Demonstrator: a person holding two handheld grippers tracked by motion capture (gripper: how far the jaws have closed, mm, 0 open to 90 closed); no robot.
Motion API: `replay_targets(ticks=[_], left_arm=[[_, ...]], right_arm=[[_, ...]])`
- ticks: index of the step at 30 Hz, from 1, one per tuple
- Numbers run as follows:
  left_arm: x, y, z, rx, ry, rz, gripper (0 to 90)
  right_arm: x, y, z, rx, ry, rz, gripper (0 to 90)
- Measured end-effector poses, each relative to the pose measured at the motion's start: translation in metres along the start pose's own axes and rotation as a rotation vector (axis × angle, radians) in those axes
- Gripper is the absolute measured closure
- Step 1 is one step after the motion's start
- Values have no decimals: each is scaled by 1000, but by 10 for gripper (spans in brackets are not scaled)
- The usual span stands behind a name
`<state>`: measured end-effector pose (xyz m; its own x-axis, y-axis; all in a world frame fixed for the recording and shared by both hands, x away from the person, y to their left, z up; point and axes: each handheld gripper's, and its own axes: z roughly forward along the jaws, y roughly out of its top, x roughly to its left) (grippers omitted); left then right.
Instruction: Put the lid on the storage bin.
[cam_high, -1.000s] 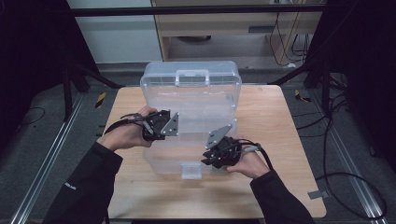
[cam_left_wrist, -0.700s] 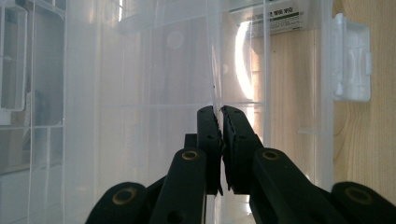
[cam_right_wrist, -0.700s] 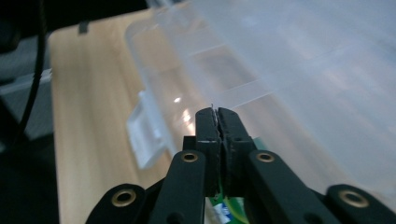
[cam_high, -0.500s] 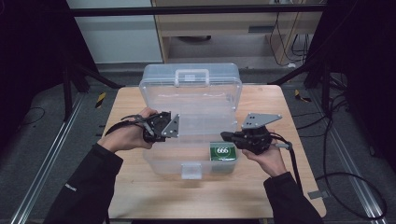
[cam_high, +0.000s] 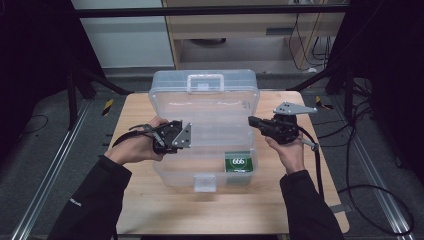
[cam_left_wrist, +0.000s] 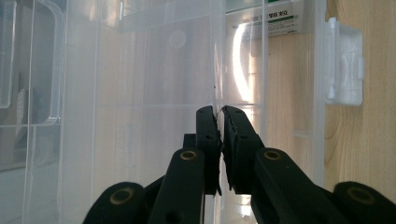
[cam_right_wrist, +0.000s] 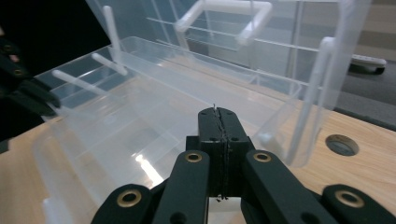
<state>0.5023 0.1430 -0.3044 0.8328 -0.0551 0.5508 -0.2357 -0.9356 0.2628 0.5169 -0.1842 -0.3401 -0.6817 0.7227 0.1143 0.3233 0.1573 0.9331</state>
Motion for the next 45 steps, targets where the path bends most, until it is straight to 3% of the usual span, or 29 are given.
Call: replay_targets(ticks=[11,26,34,42,45], left_arm=[[-2,-2,1,-19,-7,-4,843],[-4,-2,3,-26,-26,-1,834],[-6,-4,5,-35,-58,-7,833],[-8,-5,6,-44,-42,-3,824],[-9,-6,8,-47,-56,-13,788]], right_arm=[[-14,1,5,4,-38,31,898],[-19,-1,4,12,-63,38,900],[-19,-1,3,12,-59,39,900],[-19,-2,2,10,-51,41,900],[-19,-5,2,13,-38,44,900]])
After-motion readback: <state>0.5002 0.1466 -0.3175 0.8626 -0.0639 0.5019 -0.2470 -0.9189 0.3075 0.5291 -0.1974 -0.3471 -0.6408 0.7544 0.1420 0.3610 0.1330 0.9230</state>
